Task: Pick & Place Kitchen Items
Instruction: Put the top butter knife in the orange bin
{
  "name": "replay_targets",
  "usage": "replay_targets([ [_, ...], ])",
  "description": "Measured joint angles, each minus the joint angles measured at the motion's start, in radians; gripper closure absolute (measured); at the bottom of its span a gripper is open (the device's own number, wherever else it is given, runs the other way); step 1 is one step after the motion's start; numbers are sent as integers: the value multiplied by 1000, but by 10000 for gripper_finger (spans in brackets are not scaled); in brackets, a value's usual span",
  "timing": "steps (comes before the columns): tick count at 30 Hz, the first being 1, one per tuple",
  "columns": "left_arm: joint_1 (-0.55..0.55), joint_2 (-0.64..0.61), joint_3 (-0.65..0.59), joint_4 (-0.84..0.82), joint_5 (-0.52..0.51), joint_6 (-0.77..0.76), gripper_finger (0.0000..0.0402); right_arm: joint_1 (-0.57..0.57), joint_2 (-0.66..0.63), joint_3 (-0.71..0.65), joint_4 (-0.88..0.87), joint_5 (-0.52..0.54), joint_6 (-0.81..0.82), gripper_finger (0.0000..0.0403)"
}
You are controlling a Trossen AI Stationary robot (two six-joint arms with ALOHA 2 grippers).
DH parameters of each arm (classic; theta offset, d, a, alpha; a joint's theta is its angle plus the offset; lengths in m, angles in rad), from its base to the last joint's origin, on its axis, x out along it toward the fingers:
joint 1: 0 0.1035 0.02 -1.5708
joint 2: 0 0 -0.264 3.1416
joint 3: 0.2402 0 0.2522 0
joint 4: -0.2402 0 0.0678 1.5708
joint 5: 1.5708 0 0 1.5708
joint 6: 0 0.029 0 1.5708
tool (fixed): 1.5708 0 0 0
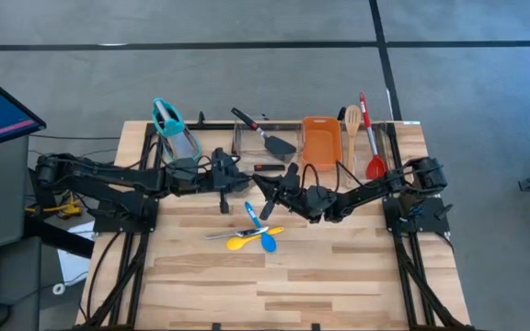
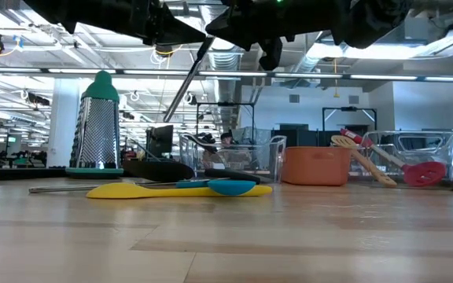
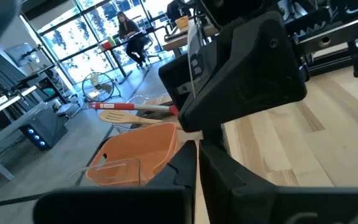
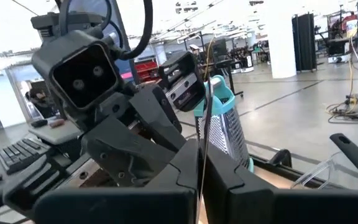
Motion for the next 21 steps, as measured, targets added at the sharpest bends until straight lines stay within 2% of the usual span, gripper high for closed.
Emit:
replay_targets([
  [5, 0, 0, 0, 0, 0, 0, 396, -18, -36, -1, -31, 2, -43, 402],
  [9, 0, 0, 0, -1, 0, 0, 397, -48, -118, -1, -153, 5, -62, 402],
  [16, 0, 0, 0, -8, 0, -1, 397, -135, -341, -1, -513, 28, -56, 403],
  [21, 0, 0, 0, -27, 0, -4, 398, -256, -517, -1, -815, 24, 58, 403],
])
